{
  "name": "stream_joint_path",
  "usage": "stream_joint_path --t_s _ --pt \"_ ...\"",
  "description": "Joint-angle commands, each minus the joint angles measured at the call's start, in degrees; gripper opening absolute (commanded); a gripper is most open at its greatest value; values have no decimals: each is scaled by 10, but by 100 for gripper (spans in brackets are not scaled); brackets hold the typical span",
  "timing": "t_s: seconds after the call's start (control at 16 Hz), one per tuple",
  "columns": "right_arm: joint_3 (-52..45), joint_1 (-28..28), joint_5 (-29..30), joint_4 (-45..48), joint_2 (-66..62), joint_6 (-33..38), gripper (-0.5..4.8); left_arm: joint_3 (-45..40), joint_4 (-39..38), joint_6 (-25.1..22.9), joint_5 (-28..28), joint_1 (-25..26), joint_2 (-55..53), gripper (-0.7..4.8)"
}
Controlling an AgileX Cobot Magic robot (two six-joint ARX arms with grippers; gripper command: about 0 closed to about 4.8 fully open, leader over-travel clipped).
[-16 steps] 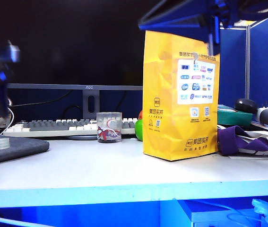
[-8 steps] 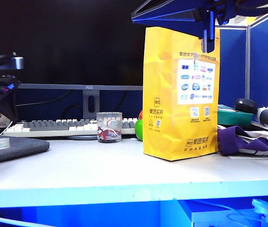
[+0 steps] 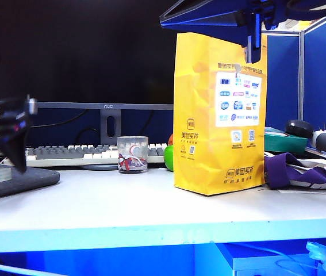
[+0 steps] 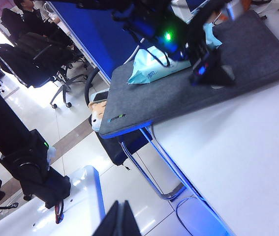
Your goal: Pick up the transparent tape and throw it into the yellow paper bag.
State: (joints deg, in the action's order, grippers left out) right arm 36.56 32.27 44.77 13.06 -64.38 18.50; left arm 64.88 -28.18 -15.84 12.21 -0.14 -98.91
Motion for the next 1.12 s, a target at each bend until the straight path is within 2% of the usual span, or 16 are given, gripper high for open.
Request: stream_joint_path --t_s 0.06,0.31,0.37,0.56,0.62,0.81,0.94,1.12 --pt "3 1 -3 9 0 -6 8 2 -16 -4 -33 -4 -1 479" --pt "3 1 -3 9 0 -6 8 2 -8 -2 -36 -4 -1 479" --pt "3 1 -3 9 0 -6 8 2 -8 -2 -36 -4 -1 461" --pt "3 1 -3 9 0 -6 8 2 -4 -3 -47 -3 -1 224" --pt "3 1 -3 9 0 -6 8 2 -4 -2 -47 -3 -1 190" --pt "3 1 -14 9 0 -6 8 2 -5 -3 -42 -4 -1 178" --pt "3 0 -33 16 0 -8 8 12 -10 -5 -3 -16 0 178" --pt "6 0 -57 51 1 -10 8 72 -47 -16 17 -60 11 183"
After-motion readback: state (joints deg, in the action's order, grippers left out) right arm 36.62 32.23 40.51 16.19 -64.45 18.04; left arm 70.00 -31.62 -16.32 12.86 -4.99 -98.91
